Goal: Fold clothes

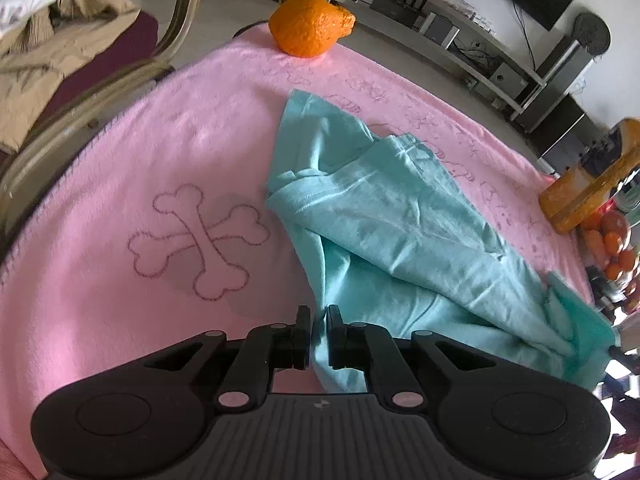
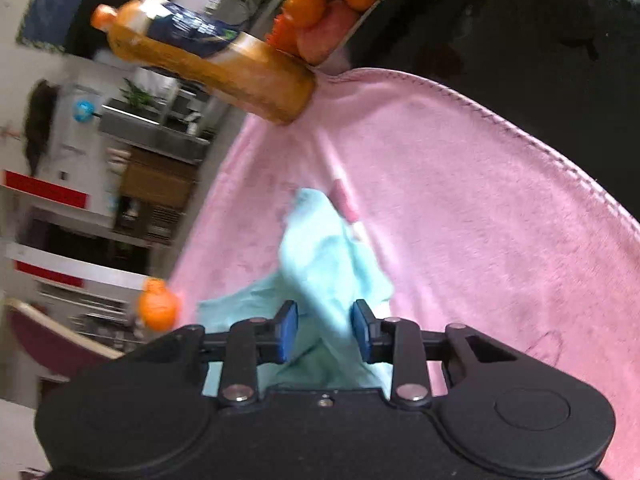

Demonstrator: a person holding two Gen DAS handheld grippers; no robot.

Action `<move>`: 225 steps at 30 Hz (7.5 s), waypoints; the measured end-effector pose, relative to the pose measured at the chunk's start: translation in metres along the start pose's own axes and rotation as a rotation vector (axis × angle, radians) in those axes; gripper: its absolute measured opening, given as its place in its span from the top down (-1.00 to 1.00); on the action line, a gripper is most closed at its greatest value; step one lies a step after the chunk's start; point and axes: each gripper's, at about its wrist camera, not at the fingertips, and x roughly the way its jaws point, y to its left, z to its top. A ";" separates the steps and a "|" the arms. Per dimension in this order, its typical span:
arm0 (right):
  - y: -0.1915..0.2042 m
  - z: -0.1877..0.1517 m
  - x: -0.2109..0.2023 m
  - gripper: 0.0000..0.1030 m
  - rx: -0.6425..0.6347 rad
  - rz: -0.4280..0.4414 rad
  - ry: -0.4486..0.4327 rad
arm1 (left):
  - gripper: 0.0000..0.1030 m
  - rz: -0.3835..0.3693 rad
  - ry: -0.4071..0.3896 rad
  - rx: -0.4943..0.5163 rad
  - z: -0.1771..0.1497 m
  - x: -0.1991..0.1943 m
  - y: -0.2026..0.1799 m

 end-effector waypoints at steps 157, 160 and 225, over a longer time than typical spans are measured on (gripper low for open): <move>0.031 -0.011 0.000 0.51 -0.346 -0.575 -0.188 | 0.60 0.119 -0.003 0.296 -0.028 -0.030 0.000; 0.032 -0.025 -0.038 0.42 -0.274 -0.443 -0.203 | 0.47 0.071 -0.003 0.228 -0.031 -0.046 0.016; 0.047 -0.121 0.015 0.97 -0.591 -0.468 0.049 | 0.76 0.291 -0.018 0.271 -0.047 -0.023 0.012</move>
